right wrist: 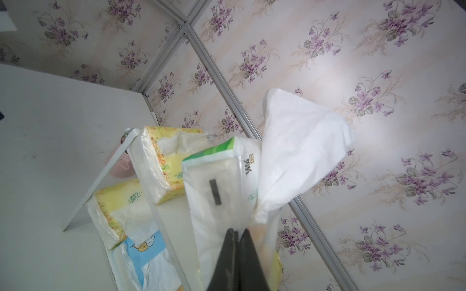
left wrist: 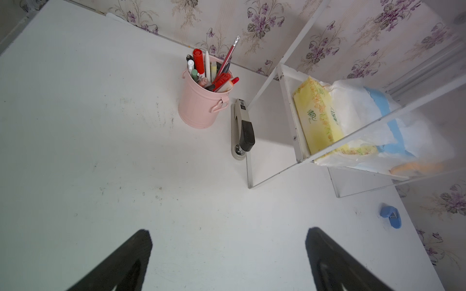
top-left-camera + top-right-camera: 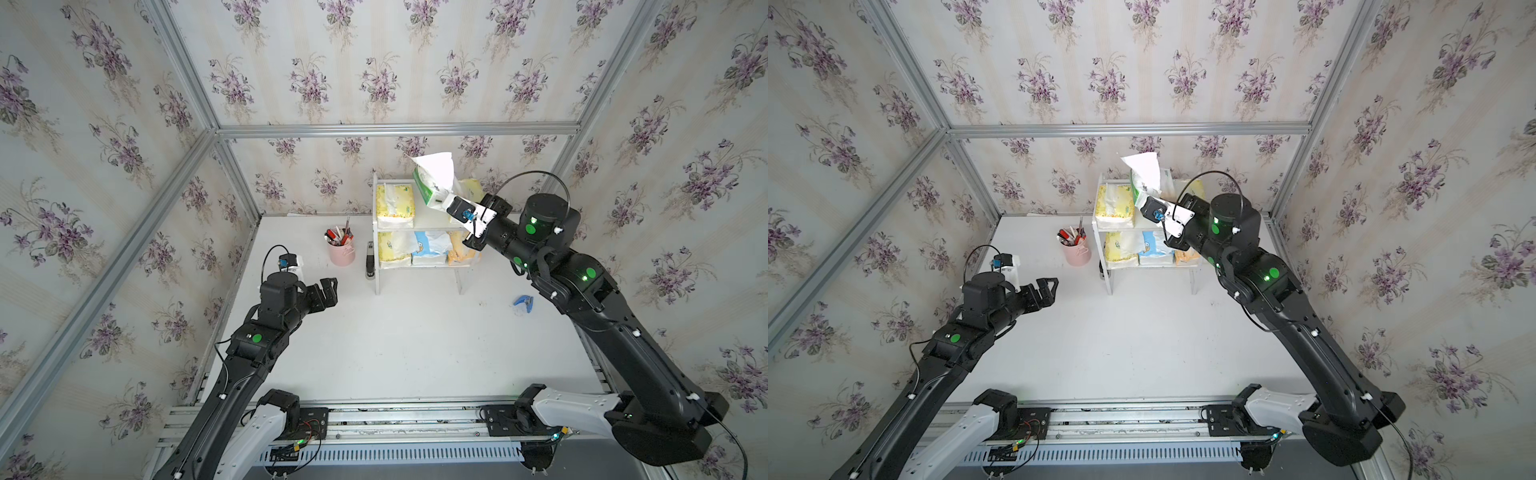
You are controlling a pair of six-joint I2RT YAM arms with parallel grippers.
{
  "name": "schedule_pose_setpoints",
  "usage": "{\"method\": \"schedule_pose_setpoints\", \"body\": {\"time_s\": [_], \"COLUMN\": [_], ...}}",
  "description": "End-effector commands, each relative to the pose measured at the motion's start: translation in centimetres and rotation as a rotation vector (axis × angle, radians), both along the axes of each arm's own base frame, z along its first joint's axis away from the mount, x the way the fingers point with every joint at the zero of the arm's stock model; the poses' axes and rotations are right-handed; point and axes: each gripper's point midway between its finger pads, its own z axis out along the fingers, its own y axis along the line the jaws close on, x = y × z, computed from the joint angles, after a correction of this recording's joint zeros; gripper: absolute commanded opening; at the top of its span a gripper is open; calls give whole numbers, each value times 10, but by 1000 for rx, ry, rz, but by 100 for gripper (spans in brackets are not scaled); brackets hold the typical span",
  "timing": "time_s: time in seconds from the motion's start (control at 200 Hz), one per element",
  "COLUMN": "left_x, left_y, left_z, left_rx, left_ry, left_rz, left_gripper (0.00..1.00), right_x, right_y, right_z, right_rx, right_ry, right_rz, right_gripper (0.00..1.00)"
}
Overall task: Remove the tissue boxes from the shelf
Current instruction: Pick up a box of tissues from the shelf, then place the box of tissues at the center of the board.
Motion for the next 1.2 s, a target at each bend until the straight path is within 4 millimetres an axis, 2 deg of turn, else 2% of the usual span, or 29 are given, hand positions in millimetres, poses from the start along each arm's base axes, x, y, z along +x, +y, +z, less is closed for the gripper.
{"method": "schedule_pose_setpoints", "body": {"time_s": [0.0,0.075,0.24,0.32,0.395,0.445,0.6,0.69,0.829,1.039,1.194], "left_x": [-3,-4,-6,-6,-6,-7,-8,-9,-10,-12,-15], "left_y": [11,15,24,29,33,35,39,41,47,50,53], "left_z": [2,4,8,10,13,14,23,26,28,30,30], "left_rx": [56,67,89,107,122,128,136,147,174,191,203], "left_ry": [-2,-9,-31,-36,-44,-45,-59,-65,-71,-74,-75], "left_rz": [36,49,93,115,132,137,154,163,187,191,197], "left_gripper": [99,99,99,99,99,99,99,99,99,99,99], "right_x": [-30,-52,-99,-116,-126,-127,-118,-115,-111,-113,-108], "right_y": [9,13,34,45,58,65,91,109,139,184,205], "right_z": [16,12,-14,-33,-61,-80,-154,-185,-239,-296,-331], "right_rx": [86,113,177,186,175,163,102,86,-48,-165,-250], "right_ry": [-23,-9,54,108,169,198,320,374,416,501,524], "right_rz": [91,147,318,395,443,447,390,338,247,193,140], "right_gripper": [0,0,0,0,0,0,0,0,0,0,0]}}
